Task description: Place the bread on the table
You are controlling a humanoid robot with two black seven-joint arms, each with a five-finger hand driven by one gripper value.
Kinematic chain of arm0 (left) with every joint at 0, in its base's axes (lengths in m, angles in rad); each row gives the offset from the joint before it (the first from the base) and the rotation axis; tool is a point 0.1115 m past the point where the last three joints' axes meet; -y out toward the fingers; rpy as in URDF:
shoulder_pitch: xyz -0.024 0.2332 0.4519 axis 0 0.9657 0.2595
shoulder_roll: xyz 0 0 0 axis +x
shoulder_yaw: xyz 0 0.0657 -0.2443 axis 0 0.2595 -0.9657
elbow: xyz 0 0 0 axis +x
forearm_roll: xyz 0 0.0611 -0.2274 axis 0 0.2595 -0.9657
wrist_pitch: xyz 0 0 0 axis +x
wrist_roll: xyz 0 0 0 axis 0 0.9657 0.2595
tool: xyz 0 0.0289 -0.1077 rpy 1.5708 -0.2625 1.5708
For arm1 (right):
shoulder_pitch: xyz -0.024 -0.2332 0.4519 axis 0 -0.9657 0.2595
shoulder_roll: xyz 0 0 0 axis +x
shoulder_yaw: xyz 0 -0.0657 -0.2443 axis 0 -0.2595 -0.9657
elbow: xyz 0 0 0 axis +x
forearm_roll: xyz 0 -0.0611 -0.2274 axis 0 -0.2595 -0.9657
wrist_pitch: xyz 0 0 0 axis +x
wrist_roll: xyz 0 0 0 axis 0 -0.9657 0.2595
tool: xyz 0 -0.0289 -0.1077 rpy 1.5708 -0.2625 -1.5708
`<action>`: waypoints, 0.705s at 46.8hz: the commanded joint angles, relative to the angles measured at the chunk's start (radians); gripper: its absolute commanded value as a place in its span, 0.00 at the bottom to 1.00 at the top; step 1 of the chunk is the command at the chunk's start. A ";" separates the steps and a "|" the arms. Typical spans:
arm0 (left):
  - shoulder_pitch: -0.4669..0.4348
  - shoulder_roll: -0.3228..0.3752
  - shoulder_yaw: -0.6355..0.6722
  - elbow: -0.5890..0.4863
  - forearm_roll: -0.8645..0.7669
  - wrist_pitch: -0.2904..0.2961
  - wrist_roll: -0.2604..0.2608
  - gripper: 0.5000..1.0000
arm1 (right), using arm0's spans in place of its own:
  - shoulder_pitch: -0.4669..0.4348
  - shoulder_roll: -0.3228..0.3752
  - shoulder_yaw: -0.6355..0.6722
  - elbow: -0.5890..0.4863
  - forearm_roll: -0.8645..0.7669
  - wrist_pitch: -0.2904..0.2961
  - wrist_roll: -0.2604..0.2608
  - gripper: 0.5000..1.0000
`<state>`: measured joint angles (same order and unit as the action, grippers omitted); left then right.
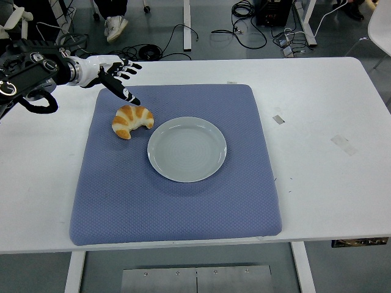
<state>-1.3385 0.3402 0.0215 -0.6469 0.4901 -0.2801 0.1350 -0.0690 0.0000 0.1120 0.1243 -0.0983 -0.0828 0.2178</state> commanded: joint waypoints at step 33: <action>0.114 -0.004 -0.262 0.124 -0.229 -0.005 -0.011 0.96 | 0.000 0.000 0.000 0.000 0.000 0.000 0.000 1.00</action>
<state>-1.2242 0.3407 -0.2407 -0.5414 0.2971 -0.2836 0.1252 -0.0690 0.0000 0.1120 0.1247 -0.0983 -0.0828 0.2179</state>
